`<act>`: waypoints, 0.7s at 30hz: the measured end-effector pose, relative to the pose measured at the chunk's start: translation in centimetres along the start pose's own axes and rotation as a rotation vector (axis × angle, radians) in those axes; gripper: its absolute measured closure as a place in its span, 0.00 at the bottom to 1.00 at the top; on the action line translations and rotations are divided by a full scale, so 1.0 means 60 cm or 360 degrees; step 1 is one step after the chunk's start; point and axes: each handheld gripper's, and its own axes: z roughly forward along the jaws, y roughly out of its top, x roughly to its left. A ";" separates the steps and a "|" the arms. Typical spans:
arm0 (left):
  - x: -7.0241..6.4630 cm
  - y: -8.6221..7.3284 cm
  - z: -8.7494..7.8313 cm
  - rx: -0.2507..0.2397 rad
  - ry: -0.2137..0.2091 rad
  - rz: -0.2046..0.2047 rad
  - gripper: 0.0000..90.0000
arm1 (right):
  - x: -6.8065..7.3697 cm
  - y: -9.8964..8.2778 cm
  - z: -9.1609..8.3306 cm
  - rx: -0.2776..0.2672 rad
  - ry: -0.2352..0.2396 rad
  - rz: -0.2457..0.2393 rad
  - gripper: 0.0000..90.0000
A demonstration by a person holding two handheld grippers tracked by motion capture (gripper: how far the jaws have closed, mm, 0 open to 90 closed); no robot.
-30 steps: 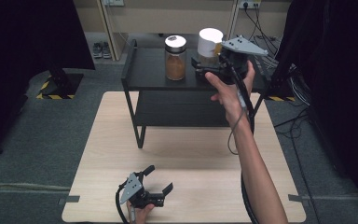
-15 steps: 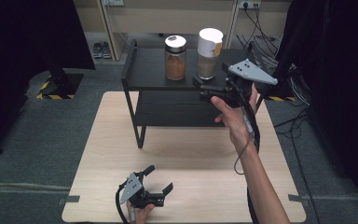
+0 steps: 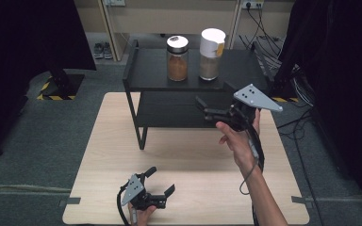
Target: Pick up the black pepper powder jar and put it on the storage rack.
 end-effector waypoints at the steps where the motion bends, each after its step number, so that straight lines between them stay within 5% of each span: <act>1: 0.000 0.000 0.000 0.0000 0.0000 -0.0001 0.00 | 0.000 -0.005 -0.004 -0.0006 0.0002 0.0000 0.00; 11: 0.000 0.000 0.000 0.0000 -0.0001 0.0001 0.00 | -0.005 -0.082 -0.038 -0.0007 0.0078 0.0009 0.00; 21: 0.000 0.000 0.000 0.0002 0.0000 0.0005 0.00 | -0.009 -0.166 -0.062 -0.0005 0.0075 0.0061 0.00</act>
